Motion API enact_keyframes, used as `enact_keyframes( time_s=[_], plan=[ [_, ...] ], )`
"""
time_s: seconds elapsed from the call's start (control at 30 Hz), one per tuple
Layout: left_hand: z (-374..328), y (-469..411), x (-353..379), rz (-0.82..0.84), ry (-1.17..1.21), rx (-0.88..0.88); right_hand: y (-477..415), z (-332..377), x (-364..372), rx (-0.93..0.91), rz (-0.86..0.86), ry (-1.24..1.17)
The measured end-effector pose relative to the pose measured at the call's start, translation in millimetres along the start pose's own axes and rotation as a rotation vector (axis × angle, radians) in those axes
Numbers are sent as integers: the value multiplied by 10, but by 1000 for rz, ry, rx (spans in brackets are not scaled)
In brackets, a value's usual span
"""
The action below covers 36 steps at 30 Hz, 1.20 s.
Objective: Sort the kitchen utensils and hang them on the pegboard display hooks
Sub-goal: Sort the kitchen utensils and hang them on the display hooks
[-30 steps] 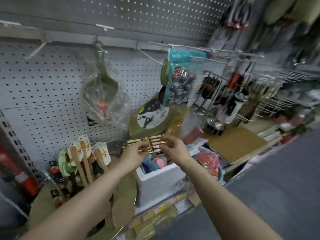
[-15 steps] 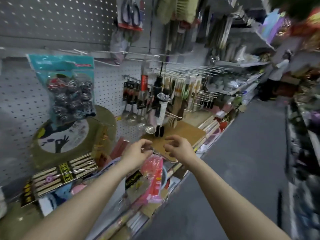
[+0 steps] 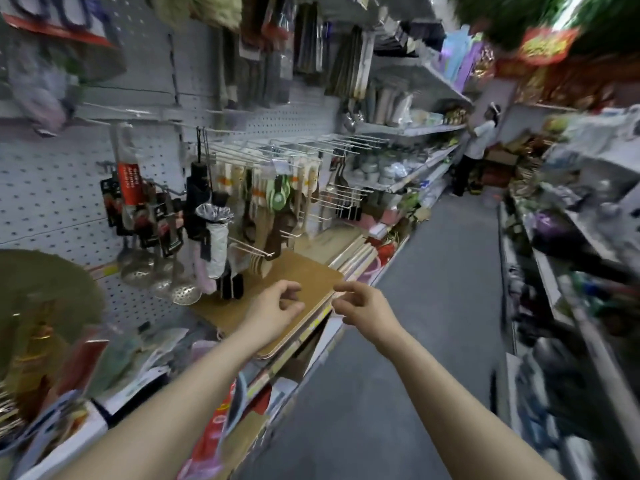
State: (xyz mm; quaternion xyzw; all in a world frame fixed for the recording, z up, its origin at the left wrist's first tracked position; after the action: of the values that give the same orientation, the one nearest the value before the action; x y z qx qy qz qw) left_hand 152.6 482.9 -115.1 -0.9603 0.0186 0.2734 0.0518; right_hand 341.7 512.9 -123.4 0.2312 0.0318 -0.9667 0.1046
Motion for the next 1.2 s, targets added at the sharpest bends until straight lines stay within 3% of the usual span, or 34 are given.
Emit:
enact_keyframes(
  time_s=[0.7,1.03,1.2],
  plan=[
    [-169,-3209,957,130,145,78,-2413,-707,-1553,93,-133,36],
    [-154,-4209,1556,202,153,64,-3264,-1264,-2114,130,-148,-11],
    [-245,-4764,1843,156,117,40,-3811,-1588,-2457,106,-96,-10]
  ],
)
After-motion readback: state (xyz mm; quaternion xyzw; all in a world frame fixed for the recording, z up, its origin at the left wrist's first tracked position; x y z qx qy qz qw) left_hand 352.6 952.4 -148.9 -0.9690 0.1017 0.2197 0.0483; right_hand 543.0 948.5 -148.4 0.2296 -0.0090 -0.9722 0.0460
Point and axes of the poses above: each hand's wrist, its own y-axis away from the middle knuckle, its own x-axis out of the palm, z = x × y, the point moved 6 cm from there along -y, towards the middle knuckle, and after that the axes turned 6 degrees about z, right-handed, at the moved point
